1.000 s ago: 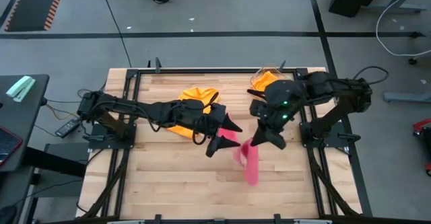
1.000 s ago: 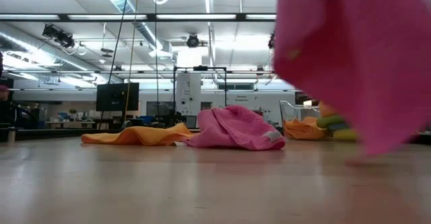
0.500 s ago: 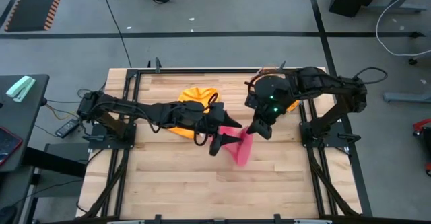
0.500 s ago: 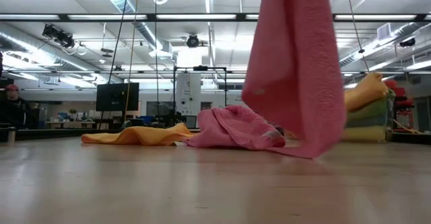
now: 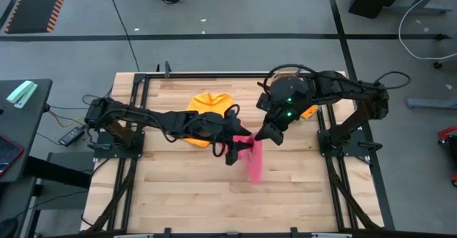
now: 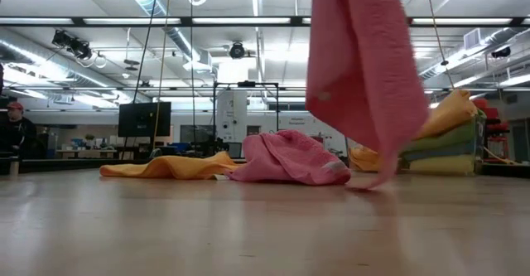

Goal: Fold microfiber towels
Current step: Fold the left pink towel

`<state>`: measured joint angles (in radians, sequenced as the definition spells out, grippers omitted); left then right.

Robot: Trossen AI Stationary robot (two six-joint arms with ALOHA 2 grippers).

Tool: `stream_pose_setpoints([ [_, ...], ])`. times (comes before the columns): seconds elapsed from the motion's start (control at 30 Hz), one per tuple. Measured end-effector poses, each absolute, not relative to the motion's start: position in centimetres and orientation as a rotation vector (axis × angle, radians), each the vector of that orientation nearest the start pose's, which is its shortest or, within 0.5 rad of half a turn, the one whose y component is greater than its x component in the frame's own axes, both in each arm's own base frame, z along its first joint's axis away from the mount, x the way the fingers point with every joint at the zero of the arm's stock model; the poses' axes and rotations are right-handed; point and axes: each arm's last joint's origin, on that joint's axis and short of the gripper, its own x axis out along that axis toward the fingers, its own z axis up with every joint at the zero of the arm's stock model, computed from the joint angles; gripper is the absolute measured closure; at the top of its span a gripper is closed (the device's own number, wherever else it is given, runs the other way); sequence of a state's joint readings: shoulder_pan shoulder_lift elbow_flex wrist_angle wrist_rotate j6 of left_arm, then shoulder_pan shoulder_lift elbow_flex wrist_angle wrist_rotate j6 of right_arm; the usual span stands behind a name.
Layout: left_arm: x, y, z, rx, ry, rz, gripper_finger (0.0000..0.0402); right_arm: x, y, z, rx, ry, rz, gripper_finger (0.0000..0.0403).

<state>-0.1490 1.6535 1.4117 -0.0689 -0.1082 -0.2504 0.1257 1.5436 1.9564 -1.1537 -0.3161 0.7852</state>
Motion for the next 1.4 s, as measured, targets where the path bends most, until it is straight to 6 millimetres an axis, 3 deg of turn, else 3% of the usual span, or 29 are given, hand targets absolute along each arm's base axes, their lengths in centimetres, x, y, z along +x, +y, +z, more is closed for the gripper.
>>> stream_pose_setpoints([
  [0.63, 36.9, -5.2, 30.2, -0.068, 0.671, 0.017, 0.0302, 27.4, 4.9, 46.4, 0.834, 0.846, 0.161, 0.0401],
  [0.9, 37.1, -5.3, 27.7, -0.022, 0.832, -0.026, 0.0289, 27.6, 4.9, 46.7, 0.834, 0.815, 0.178, 0.0401],
  [1.17, 37.7, -5.4, 27.1, -0.036, 0.828, -0.021, 0.0279, 27.7, 4.9, 46.7, 0.84, 0.807, 0.182, 0.0401],
  [1.4, 37.9, -5.3, 26.6, -0.154, 0.842, 0.061, 0.0268, 27.7, 4.9, 46.7, 0.839, 0.808, 0.17, 0.0401],
])
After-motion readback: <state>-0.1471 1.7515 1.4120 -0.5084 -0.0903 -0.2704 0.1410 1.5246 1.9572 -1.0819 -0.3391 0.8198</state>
